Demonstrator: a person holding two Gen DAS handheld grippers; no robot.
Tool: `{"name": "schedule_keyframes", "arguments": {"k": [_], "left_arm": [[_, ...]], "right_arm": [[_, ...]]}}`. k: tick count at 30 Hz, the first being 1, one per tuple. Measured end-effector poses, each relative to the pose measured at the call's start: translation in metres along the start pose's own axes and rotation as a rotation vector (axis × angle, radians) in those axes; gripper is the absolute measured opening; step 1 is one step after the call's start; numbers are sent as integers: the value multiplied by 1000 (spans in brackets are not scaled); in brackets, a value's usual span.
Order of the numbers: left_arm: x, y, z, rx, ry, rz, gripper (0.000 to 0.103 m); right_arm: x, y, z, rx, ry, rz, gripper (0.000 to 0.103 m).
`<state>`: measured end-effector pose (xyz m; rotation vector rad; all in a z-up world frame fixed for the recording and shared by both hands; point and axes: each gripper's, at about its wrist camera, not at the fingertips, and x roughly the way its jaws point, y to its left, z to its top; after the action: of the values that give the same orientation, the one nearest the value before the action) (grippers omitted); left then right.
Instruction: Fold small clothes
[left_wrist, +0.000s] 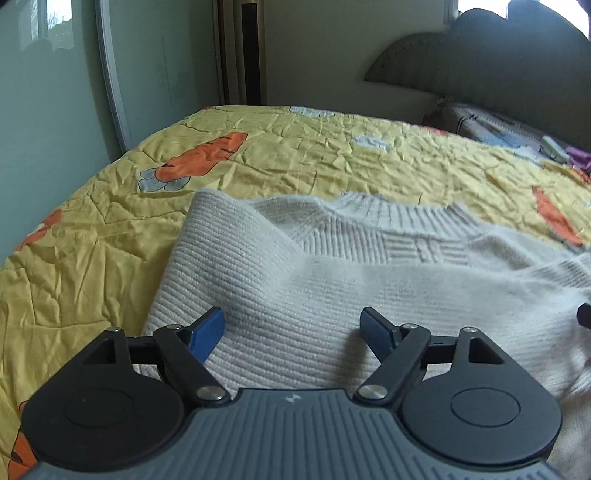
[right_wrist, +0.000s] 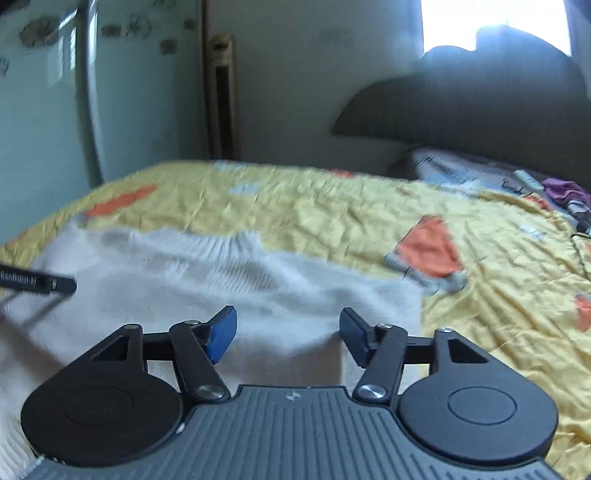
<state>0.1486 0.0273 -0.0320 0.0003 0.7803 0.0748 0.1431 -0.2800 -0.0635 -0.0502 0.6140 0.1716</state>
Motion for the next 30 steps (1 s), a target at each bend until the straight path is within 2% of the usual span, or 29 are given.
{"name": "schedule_keyframes", "arguments": {"k": [2,4,6,7,10,14,17,19,23,28,30], "left_arm": [[5,-1,-3,18,13,12,84],[0,1,-2,16,9,14,84],[-8,4,-1,13,-1,5,84],[-10,5,-1,12,5,-1,84],[-19,8,-9,0,2,-28,84],[-18,9,-22,65,9,10,88],[-34,19,-27,47,3,-18,88],[-44,25,-36,49,-8,-10,88],[-59,36,-62,68,-24,-4,88],[-76,56,-95,48,-47,-35,88],[-83,59,-106,85,-67,-31,88]], "right_arm": [[12,-3,-7,32,47,-17,68],[1,-2,-9,76,24,-15,69],[-15,6,-10,56,-16,0,70],[-21,9,-11,49,-26,8,74],[-21,14,-21,27,7,18,84],[-25,13,-26,50,31,18,85],[-50,23,-27,28,-16,25,87],[-64,29,-31,42,-38,57,92],[-80,40,-44,55,-27,149,93],[-85,42,-67,78,26,158,93],[-89,39,-76,102,47,164,93]]}}
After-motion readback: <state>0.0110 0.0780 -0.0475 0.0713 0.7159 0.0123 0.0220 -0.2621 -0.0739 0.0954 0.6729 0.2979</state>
